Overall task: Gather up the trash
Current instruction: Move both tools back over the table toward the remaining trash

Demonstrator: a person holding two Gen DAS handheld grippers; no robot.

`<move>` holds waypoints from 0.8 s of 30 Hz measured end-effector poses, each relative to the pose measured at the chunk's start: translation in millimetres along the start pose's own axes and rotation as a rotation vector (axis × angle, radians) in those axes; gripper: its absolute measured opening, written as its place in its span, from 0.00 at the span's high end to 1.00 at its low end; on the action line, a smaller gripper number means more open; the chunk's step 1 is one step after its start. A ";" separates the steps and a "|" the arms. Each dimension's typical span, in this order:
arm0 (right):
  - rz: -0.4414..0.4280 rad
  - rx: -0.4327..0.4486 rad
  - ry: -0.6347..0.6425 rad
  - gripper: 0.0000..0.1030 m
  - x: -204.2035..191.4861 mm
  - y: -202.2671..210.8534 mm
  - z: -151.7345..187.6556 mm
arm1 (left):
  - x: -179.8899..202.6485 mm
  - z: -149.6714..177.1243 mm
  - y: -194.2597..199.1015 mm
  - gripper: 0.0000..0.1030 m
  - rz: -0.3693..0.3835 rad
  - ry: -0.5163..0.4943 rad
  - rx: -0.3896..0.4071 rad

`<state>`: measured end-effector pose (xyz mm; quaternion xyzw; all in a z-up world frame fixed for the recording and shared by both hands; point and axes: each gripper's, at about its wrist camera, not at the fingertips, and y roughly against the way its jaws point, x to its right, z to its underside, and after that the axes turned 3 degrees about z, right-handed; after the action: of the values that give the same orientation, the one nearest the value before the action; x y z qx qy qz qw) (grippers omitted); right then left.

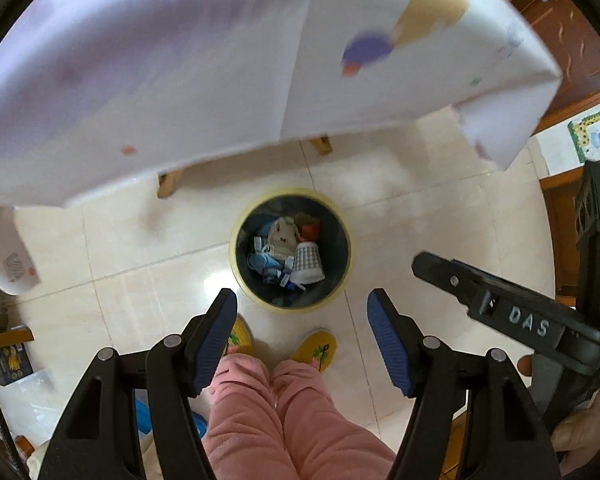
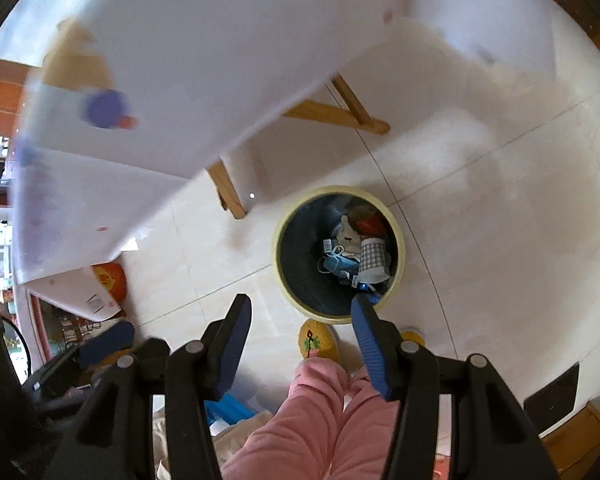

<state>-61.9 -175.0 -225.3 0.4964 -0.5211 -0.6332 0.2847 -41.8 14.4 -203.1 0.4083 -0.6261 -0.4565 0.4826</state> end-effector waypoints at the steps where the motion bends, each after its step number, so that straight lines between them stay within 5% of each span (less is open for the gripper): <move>1: -0.006 0.010 0.009 0.49 -3.0 11.0 1.9 | 1.9 -1.4 10.7 0.36 -0.004 -0.004 0.013; 16: -0.073 0.256 0.202 0.49 -50.0 167.0 5.5 | 43.2 -32.1 194.1 0.36 -0.087 -0.094 0.322; 24: -0.081 0.369 0.282 0.49 -73.4 212.9 -18.6 | 39.3 -48.3 252.8 0.36 -0.109 -0.081 0.437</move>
<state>-52.8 -180.3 0.4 0.6441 -0.5629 -0.4623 0.2336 -20.3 31.6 55.8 0.5178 -0.7058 -0.3516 0.3318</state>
